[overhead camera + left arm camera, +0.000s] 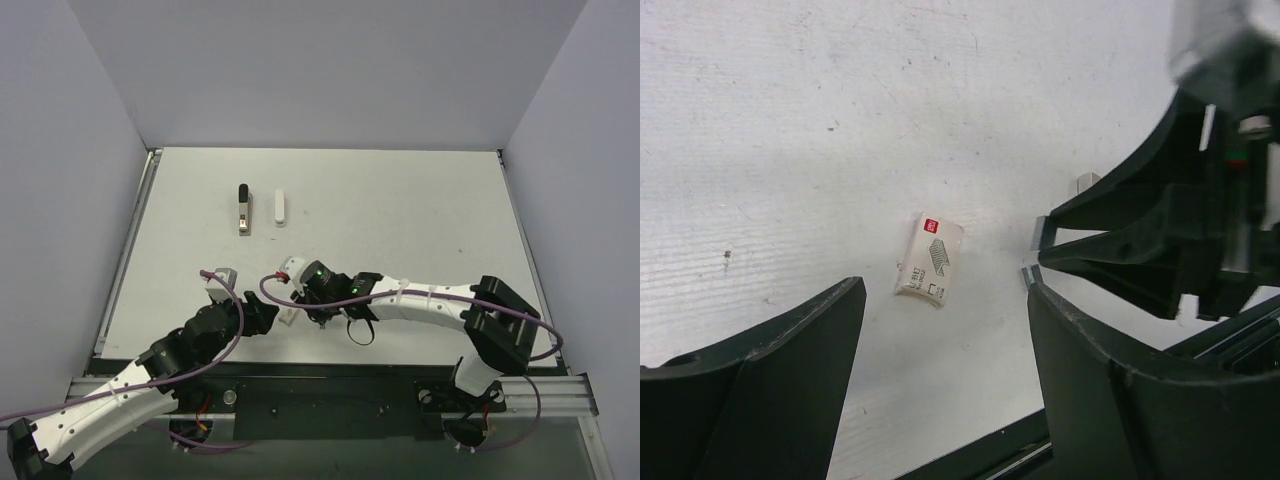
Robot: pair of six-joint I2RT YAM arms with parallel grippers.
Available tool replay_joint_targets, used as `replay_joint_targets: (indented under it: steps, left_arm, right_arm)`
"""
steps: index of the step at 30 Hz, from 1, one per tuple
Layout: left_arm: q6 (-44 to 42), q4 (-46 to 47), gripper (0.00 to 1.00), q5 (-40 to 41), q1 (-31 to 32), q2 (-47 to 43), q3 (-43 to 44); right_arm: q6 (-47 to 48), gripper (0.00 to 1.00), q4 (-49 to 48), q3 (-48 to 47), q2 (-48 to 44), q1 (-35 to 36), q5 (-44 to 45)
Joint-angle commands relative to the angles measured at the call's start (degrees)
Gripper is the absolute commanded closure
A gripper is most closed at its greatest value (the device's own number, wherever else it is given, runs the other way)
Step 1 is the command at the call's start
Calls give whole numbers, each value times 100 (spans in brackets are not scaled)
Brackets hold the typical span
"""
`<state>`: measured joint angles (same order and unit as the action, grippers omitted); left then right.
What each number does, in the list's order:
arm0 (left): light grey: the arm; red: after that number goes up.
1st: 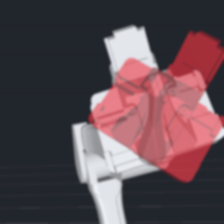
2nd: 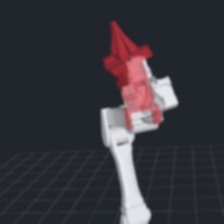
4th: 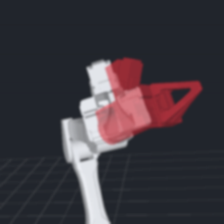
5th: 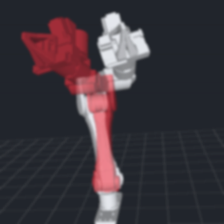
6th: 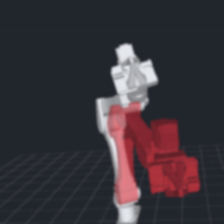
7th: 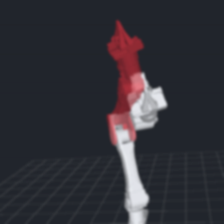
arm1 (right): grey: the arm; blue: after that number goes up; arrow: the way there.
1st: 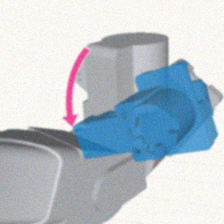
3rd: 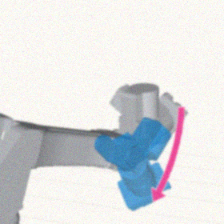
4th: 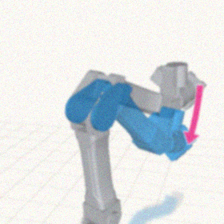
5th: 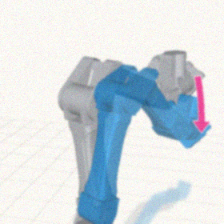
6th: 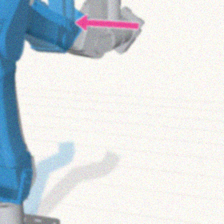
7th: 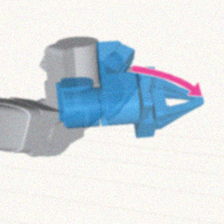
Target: Unload the staples from the stapler
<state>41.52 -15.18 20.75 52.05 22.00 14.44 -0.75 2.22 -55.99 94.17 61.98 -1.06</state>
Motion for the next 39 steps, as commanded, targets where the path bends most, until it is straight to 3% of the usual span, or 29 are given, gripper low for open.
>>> replay_joint_targets:
  steps: [1,17,39]
  left_arm:
    - [-30,331,23,-27,15,33,33]
    - [-38,261,23,-63,15,-47,68]
    - [-82,454,23,-177,15,191,86]
  right_arm:
    - [31,80,349,333,-654,-54,378]
    - [-346,80,472,1204,-1797,-915,809]
    - [-3588,79,762,1424,-1701,-775,2189]
